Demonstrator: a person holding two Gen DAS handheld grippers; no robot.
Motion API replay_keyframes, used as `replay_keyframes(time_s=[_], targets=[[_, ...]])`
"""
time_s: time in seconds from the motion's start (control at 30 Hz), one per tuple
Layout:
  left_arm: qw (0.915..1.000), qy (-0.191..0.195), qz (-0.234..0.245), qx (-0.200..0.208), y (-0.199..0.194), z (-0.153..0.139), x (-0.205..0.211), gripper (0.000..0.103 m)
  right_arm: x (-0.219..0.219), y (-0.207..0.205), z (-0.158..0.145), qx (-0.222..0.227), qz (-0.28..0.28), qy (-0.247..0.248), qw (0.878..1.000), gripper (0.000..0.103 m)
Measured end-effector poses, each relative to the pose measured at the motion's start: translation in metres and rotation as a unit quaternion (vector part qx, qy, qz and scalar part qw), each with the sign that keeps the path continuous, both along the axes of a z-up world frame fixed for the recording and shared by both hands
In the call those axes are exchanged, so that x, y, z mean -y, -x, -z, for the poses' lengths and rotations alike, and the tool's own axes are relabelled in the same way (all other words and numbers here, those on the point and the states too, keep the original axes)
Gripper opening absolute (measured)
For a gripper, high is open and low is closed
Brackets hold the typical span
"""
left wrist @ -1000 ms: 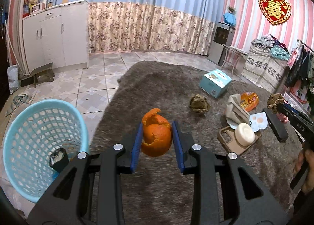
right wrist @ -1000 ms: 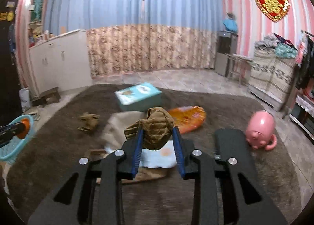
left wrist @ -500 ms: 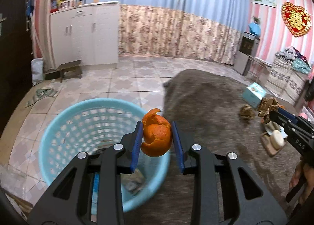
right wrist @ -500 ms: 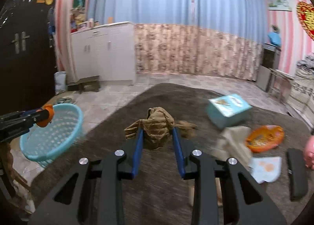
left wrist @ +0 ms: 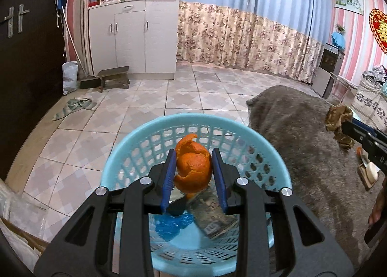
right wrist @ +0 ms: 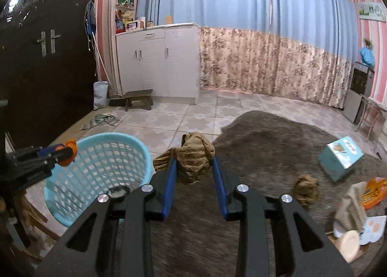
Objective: Collect trash
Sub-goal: 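Carry the peel over the blue basket and open the left tool while the right tool carries the cloth, then open the right tool over the blue basket to drop the brown cloth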
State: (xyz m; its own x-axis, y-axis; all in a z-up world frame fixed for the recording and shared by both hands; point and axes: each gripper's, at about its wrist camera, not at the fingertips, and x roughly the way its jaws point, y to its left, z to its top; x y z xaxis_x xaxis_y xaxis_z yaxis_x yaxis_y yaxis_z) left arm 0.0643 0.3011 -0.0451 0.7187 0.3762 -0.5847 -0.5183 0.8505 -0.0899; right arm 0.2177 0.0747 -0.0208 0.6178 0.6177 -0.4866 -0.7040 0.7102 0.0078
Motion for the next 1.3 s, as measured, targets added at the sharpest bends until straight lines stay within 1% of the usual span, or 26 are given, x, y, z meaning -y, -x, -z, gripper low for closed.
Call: replay_keyframes(time_s=[0.13, 0.27, 0.33, 0.4, 0.47, 0.57, 0.73, 0.83, 1.0, 1.07, 1.2, 1.23, 1.3], targets=[[1.0, 0.0, -0.004, -0.008, 0.003, 0.007, -0.005, 0.029, -0.024, 0.005, 0.003, -0.006, -0.013, -0.001, 1.0, 0.031], [0.9998, 0.01, -0.008, -0.013, 0.006, 0.015, -0.013, 0.029, -0.039, 0.009, 0.006, -0.008, -0.025, 0.0, 1.0, 0.031], [0.9998, 0.009, -0.007, -0.015, 0.006, 0.016, -0.015, 0.031, -0.047, 0.012, 0.008, -0.008, -0.031, 0.001, 0.999, 0.031], [0.9998, 0.001, -0.007, -0.017, 0.008, 0.016, -0.015, 0.038, -0.052, 0.014, 0.009, -0.007, -0.035, 0.001, 0.999, 0.031], [0.9997, -0.006, -0.009, -0.02, 0.007, 0.015, -0.015, 0.054, -0.055, 0.015, 0.011, -0.008, -0.038, 0.002, 0.999, 0.031], [0.9998, -0.011, -0.009, -0.014, 0.008, 0.013, -0.017, 0.06, -0.06, 0.016, 0.015, -0.012, -0.042, 0.004, 0.999, 0.03], [0.9998, 0.007, -0.02, -0.003, 0.01, 0.011, -0.023, 0.071, -0.069, 0.019, 0.022, -0.018, -0.049, 0.014, 0.999, 0.031], [0.9996, 0.006, -0.029, 0.001, 0.012, 0.009, -0.026, 0.076, -0.074, 0.02, 0.026, -0.02, -0.054, 0.02, 0.998, 0.031], [0.9994, 0.009, -0.034, 0.002, 0.016, 0.01, -0.032, 0.078, -0.085, 0.021, 0.03, -0.026, -0.064, 0.028, 0.997, 0.031], [0.9993, 0.005, -0.038, 0.0, 0.018, 0.01, -0.034, 0.078, -0.092, 0.022, 0.033, -0.03, -0.073, 0.033, 0.996, 0.033], [0.9991, 0.007, -0.043, 0.001, 0.02, 0.008, -0.035, 0.078, -0.1, 0.025, 0.035, -0.025, -0.076, 0.041, 0.996, 0.034], [0.999, 0.006, -0.043, 0.001, 0.02, 0.007, -0.034, 0.078, -0.101, 0.025, 0.036, -0.025, -0.078, 0.043, 0.996, 0.035], [0.999, 0.003, -0.044, 0.001, 0.02, 0.005, -0.034, 0.078, -0.101, 0.025, 0.037, -0.025, -0.077, 0.045, 0.996, 0.042]])
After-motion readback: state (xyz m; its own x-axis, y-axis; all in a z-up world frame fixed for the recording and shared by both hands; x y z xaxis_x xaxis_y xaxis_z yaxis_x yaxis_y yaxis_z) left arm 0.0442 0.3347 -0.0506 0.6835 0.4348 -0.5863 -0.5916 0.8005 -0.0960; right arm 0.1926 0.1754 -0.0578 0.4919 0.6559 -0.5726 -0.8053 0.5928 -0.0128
